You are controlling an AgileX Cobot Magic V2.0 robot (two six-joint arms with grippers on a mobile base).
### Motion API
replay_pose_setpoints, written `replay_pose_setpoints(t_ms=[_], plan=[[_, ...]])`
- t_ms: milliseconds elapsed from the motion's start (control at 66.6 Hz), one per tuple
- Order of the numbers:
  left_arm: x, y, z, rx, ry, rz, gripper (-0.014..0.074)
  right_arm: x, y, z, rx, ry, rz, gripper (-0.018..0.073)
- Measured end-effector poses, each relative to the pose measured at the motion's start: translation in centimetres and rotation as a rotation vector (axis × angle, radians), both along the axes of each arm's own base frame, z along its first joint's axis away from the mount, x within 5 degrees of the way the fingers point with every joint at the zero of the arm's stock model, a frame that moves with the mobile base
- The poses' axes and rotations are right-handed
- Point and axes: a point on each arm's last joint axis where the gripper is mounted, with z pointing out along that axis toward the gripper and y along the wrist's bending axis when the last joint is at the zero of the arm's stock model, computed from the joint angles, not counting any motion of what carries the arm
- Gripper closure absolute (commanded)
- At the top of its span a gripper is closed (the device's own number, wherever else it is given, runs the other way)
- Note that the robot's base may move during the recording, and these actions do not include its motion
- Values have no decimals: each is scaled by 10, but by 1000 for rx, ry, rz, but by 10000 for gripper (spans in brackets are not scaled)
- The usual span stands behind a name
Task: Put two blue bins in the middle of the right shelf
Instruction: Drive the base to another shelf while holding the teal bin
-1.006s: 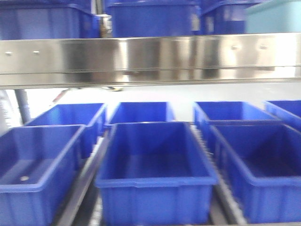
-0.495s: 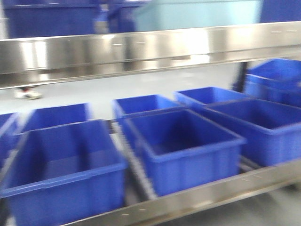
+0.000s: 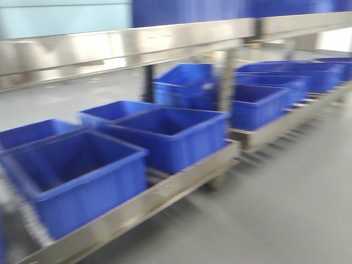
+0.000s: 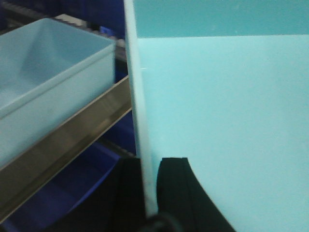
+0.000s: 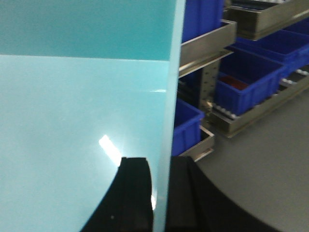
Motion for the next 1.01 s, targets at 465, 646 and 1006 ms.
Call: replay_pose_setpoints(t_ms=[465,646,1006], plan=[[0,0,0,0,0,0,707,0,0,0,0,0,0,721],[0,0,0,0,0,0,707,0,0,0,0,0,0,721],[0,0,0,-2,1,-1,707,0,0,0,-2,0,-1,721]])
